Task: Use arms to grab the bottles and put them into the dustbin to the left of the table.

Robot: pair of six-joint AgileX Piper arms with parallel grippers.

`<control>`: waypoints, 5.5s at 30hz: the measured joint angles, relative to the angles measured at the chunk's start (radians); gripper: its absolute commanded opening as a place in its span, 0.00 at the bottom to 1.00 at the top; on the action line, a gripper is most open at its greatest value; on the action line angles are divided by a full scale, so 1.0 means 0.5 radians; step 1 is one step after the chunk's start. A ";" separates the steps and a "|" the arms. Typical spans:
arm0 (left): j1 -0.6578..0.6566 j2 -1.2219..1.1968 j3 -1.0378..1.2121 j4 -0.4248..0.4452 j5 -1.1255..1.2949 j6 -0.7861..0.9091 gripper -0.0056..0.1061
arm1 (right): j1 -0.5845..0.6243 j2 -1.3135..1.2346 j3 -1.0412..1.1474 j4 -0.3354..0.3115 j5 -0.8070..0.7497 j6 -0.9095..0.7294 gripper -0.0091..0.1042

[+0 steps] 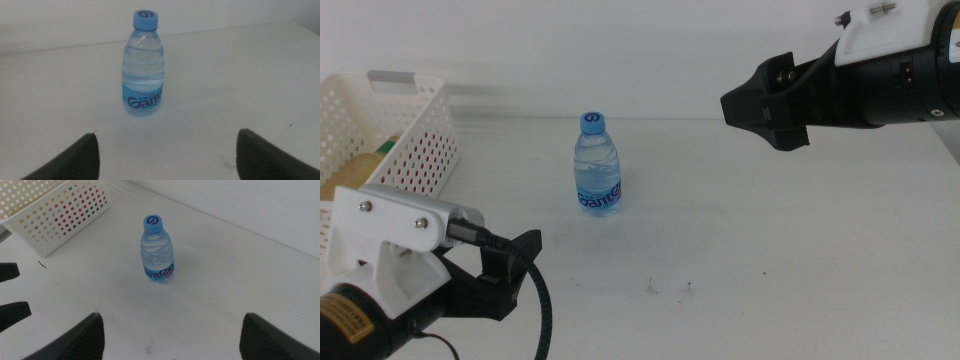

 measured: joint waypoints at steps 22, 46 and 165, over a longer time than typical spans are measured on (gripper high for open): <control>0.000 0.715 0.193 0.183 -1.142 0.000 0.89 | 0.000 0.000 0.000 0.008 0.000 0.000 0.85; 0.247 1.805 -0.524 0.627 -1.466 -0.214 0.89 | 0.000 0.000 0.000 0.008 0.000 0.000 0.85; 1.647 1.981 -2.758 0.073 2.402 0.906 0.89 | 0.000 0.000 0.000 0.008 0.000 0.000 0.85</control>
